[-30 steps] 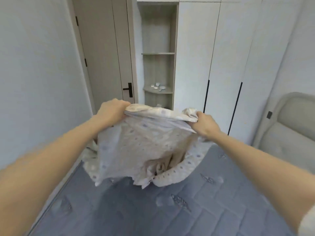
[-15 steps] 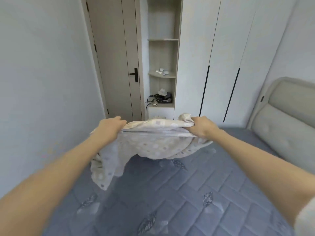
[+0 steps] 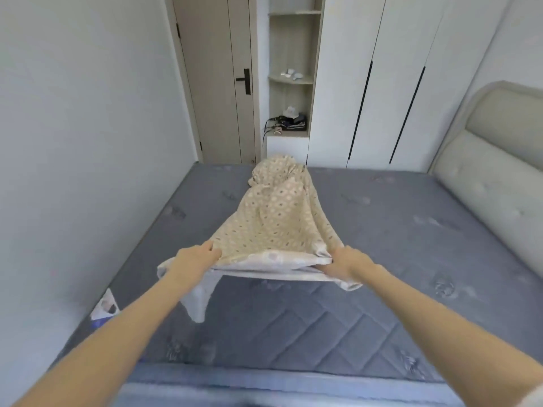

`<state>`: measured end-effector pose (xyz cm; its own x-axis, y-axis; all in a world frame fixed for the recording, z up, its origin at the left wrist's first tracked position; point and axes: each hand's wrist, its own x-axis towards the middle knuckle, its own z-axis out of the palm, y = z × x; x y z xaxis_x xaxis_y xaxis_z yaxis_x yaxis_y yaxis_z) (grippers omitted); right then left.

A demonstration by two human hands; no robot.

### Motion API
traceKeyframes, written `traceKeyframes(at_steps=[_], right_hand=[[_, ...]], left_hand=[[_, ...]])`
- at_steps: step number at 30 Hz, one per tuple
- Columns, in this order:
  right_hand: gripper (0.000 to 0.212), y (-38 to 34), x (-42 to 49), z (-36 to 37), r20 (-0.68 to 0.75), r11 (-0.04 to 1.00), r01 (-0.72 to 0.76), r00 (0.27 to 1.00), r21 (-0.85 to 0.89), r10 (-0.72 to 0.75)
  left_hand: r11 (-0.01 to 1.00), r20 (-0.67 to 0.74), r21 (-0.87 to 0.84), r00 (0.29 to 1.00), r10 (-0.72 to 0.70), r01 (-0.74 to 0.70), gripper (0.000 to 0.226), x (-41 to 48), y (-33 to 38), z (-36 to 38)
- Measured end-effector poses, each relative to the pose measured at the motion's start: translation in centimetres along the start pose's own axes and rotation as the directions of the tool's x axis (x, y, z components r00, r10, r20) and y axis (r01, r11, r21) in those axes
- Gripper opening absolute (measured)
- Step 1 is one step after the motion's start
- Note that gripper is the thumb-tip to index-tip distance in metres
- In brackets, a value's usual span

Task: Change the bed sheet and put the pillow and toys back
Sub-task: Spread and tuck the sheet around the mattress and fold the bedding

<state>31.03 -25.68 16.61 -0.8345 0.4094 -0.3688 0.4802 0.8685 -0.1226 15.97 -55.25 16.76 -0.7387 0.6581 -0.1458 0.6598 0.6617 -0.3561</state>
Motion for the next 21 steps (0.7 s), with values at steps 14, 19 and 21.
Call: traceKeyframes(at_steps=[14, 19, 21], right_hand=[[0.048, -2.4, -11.8, 16.7, 0.055, 0.958, 0.145, 0.989, -0.247, -0.135], [0.030, -1.6, -13.9, 24.1, 0.095, 0.890, 0.140, 0.990, -0.434, -0.109], [0.034, -1.4, -14.4, 25.8, 0.117, 0.871, 0.119, 0.991, -0.477, -0.072]], left_hand=[[0.960, 0.273, -0.271, 0.951, 0.143, -0.067, 0.038, -17.7, 6.1, 13.9], [0.914, 0.286, -0.395, 0.932, 0.221, -0.095, 0.023, -22.8, 10.5, 20.9], [0.931, 0.283, -0.366, 0.952, 0.120, -0.009, 0.025, -24.1, 11.9, 22.1]])
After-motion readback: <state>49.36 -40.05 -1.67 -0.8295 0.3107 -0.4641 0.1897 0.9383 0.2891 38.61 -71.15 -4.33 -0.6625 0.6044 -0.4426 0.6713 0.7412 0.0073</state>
